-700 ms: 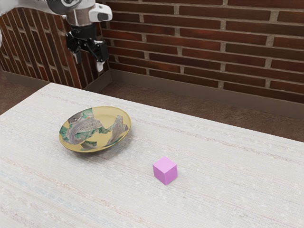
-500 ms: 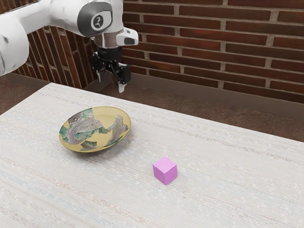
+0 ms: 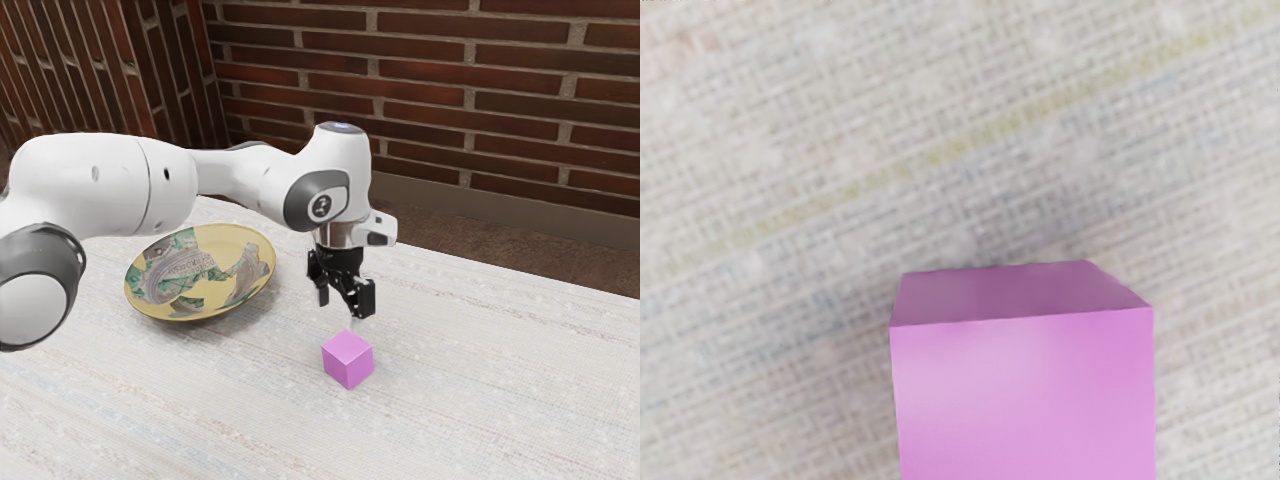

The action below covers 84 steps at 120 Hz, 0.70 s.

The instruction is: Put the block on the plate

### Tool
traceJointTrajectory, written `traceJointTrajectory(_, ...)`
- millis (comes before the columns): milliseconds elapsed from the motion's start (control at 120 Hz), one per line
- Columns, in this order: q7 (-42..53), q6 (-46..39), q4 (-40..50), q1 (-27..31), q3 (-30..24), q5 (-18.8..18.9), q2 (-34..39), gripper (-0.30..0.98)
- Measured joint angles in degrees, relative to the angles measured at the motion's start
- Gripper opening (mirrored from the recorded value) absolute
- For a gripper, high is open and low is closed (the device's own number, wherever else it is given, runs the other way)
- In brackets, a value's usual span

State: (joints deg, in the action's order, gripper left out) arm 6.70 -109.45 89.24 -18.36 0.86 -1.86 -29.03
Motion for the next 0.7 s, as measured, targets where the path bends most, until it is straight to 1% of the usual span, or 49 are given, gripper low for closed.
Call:
traceJointTrajectory(125, 0.5, -4.1, 0.6, -2.2, 0.1, 0.4, -2.4, 0.69)
traceJointTrajectory(267, 0.2, -6.6, 1.2, -2.4, 0.1, 0.6, -3.7, 0.69)
traceJointTrajectory(400, -0.6, -7.7, 0.9, -2.5, 0.4, 0.5, -5.6, 0.69)
traceJointTrajectory(700, -4.8, -8.5, 2.5, -2.2, 0.6, 0.2, -5.4, 0.69)
